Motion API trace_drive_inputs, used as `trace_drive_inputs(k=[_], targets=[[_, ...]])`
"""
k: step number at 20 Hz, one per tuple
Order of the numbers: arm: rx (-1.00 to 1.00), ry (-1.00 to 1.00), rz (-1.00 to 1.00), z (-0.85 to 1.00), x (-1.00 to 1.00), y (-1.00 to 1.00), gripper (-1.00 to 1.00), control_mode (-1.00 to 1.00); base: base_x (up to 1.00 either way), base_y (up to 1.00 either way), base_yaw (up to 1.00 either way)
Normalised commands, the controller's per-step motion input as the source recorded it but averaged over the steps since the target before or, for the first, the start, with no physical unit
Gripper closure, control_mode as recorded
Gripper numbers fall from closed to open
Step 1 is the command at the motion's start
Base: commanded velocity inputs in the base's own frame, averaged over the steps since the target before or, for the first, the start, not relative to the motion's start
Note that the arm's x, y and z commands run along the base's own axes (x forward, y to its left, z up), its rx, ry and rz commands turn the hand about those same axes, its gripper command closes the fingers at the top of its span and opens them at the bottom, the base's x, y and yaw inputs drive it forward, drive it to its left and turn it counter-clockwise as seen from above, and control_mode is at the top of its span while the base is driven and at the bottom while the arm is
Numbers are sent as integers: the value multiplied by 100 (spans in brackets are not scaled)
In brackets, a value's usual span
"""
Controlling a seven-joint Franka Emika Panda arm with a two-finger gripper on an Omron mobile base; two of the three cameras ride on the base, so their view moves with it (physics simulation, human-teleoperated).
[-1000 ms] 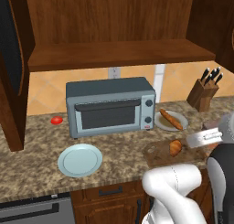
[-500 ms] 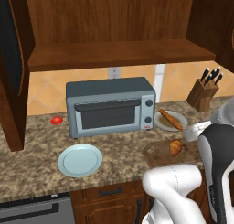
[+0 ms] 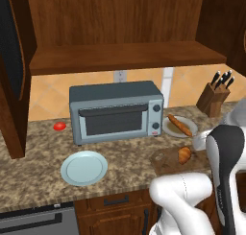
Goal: From the different types of pastries on the counter, select a croissant and place it on the cutting board. Then retrieve a jar of jam from the cabinet and place it alongside the croissant on the cutting board.
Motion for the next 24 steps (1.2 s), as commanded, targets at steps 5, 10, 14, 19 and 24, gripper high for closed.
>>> trace_drive_inputs(k=[5,10,14,19,24], targets=[[-4,-17,0,-82,7,0,100,-100,0,0,0],[-20,-22,-3,-100,23,-24,100,-100,0,0,0],[-12,-27,-4,-74,10,-42,100,-100,0,0,0],[0,-37,0,-71,0,-47,100,-100,0,0,0],[-12,-41,0,-93,0,-2,100,-100,0,0,0]])
